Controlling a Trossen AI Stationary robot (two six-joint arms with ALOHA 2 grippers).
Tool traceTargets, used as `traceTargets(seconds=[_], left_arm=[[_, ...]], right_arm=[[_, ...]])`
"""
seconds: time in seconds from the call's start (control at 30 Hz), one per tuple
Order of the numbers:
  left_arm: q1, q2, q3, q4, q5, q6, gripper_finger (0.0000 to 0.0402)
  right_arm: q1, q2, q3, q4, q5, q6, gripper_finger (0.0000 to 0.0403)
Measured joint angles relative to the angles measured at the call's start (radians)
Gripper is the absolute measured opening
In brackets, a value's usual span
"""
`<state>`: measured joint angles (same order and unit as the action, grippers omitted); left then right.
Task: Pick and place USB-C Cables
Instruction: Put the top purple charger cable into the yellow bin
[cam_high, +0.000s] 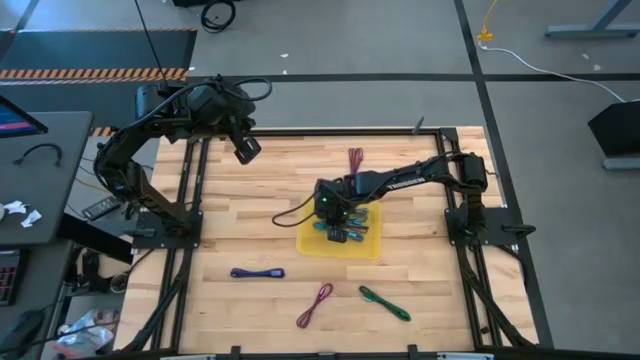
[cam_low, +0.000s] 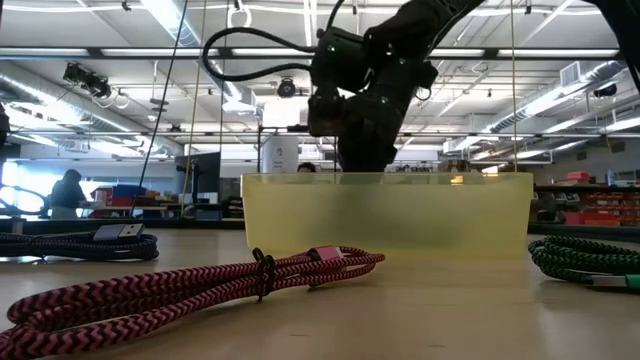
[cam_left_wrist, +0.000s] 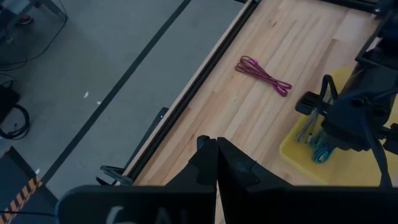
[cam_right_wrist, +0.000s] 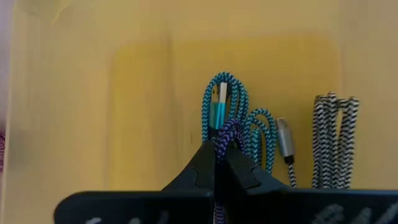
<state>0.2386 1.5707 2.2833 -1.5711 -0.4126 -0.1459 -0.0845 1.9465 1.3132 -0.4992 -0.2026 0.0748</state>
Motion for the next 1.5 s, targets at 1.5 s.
traceTargets(seconds=[1.5], left_arm=[[0.000, 0.000, 0.000, 0.000, 0.000, -0.002, 0.0005]], right_arm=[[-0.029, 0.000, -0.021, 0.162, -0.009, -0.044, 0.0007]])
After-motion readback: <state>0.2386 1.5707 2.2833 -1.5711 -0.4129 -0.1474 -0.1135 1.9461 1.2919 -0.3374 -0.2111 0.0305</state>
